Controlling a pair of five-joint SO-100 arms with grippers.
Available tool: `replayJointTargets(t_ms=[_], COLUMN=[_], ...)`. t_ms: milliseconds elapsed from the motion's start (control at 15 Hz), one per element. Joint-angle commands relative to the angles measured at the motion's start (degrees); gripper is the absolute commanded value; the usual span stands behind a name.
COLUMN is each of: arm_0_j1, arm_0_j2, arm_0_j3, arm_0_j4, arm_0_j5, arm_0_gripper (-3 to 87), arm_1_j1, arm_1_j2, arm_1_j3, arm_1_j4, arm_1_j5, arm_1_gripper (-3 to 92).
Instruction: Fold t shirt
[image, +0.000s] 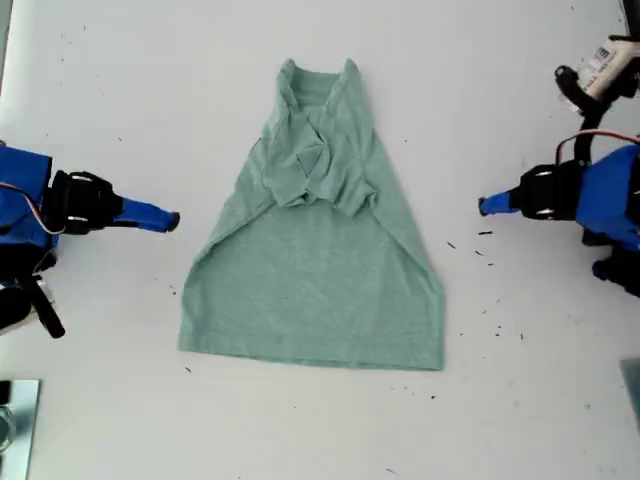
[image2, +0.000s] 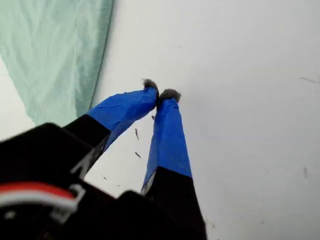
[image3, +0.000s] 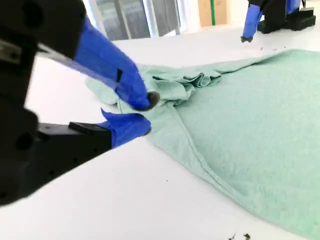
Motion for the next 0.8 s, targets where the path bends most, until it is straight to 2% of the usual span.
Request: replayJointTargets(t_ms=[0,200,267,400,533,600,667,733], arm_0_j1=[-1.85,-3.43,-3.78,-3.78,-3.87,-4.04,-4.04,-4.13], arm_0_j2=[0.35,0.44,0.44,0.44,0.44,0.44,0.44,0.44], arm_0_j3=[0.62,0.79,0.79,0.79,0.79,0.79,0.79,0.79], arm_0_j4=[-1.14,-1.23,-1.23,-1.23,-1.23,-1.23,-1.23,-1.23], arm_0_j5=[1.76,-0.35,0.62,1.49,1.58,1.85,2.72,2.81], arm_0_gripper=[-0.1,-0.2,-0.2,-0.2,-0.2,-0.2,-0.2,-0.2], arm_1_j1=[-6.68,-14.33,-16.61,-23.20,-28.92,-30.94,-32.61,-33.66], arm_1_j2=[-0.79,-34.28,-44.30,-62.58,-74.36,-77.17,-78.13,-78.05], arm_1_j3=[-7.03,-33.66,-44.65,-69.61,-87.98,-91.76,-92.72,-91.76], arm_1_j4=[1.85,4.31,7.73,20.92,23.73,23.73,23.73,23.73], arm_1_j5=[4.57,8.00,7.65,9.05,8.09,8.88,9.76,11.43], arm_1_gripper=[2.1,0.8,0.8,0.2,1.1,21.1,27.2,27.5])
